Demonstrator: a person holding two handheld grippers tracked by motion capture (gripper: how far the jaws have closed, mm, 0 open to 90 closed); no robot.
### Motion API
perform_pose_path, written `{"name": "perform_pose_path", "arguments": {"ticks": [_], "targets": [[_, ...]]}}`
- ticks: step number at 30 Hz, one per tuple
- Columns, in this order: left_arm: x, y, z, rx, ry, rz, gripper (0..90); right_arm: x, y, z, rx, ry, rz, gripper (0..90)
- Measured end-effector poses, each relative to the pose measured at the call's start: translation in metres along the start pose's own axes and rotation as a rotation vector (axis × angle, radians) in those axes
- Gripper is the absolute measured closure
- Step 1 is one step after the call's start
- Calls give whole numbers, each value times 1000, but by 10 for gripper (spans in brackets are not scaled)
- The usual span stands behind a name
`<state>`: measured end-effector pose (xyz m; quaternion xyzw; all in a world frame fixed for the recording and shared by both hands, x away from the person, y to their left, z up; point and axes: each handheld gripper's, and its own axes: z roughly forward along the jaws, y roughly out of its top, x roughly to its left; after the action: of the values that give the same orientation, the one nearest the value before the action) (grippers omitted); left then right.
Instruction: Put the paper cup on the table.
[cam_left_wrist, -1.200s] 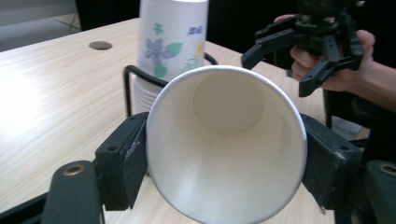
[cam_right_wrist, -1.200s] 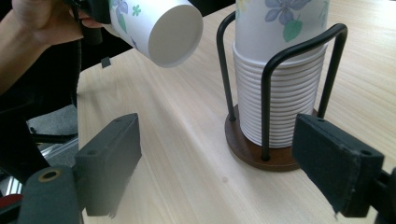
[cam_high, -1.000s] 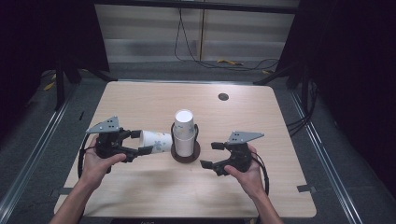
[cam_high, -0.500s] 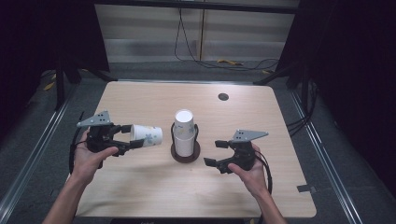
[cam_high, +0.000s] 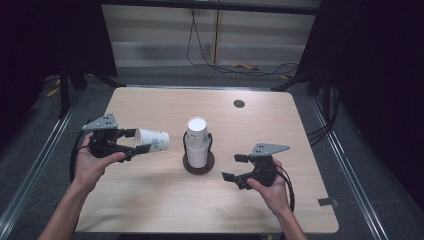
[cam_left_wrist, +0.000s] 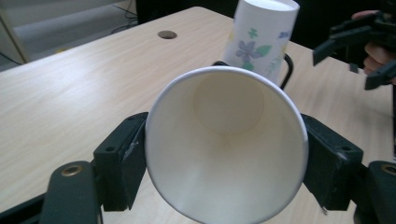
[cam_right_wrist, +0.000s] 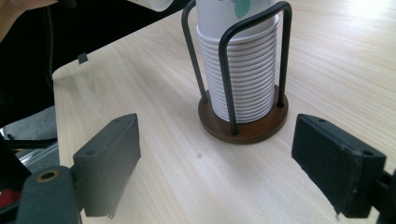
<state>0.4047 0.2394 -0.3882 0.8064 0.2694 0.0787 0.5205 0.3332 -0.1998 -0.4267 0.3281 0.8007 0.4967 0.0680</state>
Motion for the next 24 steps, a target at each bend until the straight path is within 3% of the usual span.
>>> {"name": "perform_pose_path", "arguments": {"ticks": [7,9,11,17,21,24], "targets": [[6,9,9,61,21,20,251,0,-3,2,11,-5,2,159],[6,11,11,95,45,36,250,-1,-4,2,13,-9,1,159],[5,11,13,112,36,34,249,0,-4,2,11,-8,3,158],[7,9,16,190,78,49,249,0,-4,3,16,0,-3,158],[11,11,19,254,88,70,247,0,-4,4,18,1,-3,158],[13,16,18,268,85,70,245,-1,-4,5,21,0,-8,158]]}}
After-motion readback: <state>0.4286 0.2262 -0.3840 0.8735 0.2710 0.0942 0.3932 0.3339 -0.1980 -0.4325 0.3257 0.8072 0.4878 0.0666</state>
